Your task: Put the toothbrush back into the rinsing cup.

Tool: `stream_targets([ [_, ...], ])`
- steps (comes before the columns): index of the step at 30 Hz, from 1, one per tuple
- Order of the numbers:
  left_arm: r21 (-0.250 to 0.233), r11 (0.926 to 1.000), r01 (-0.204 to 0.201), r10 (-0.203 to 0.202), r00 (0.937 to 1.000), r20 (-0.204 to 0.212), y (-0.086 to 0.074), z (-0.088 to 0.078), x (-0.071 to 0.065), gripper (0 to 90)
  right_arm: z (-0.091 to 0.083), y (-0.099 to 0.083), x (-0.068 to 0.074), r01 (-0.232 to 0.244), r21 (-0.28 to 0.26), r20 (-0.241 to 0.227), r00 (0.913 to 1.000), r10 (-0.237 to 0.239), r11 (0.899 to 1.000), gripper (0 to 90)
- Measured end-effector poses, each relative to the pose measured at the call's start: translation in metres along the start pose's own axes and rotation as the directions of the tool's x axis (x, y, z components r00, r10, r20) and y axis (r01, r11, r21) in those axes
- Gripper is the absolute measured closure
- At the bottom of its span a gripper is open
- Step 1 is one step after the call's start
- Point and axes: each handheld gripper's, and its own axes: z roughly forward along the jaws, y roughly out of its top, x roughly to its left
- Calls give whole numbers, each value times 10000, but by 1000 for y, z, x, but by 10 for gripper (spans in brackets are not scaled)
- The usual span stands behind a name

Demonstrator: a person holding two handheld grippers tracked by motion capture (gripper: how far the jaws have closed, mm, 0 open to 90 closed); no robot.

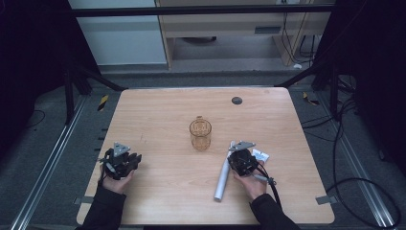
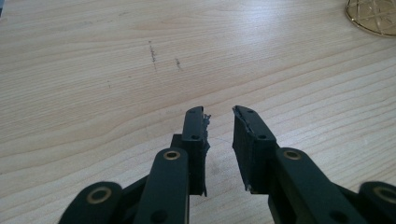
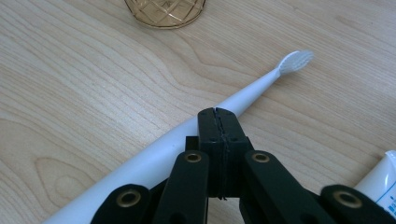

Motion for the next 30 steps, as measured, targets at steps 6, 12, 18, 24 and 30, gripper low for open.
stream_targets([
  [6,7,10000,-9,9,10000,-4,0,0,0,736,1,0,-1,-60,51,-44,10000,61,10000,900],
  [12,23,10000,-23,23,10000,5,0,0,0,736,2,0,0,-9,46,-88,10000,9,10000,900],
  [18,7,10000,-25,25,10000,2,0,0,0,736,3,1,3,33,64,-173,9998,-32,10000,900],
  [24,16,10000,-44,44,10000,4,0,1,0,736,3,2,5,55,63,-272,9996,-53,10000,900],
  [30,26,10000,-48,48,10000,11,0,1,0,736,5,2,7,117,84,-358,9993,-114,9999,900],
])
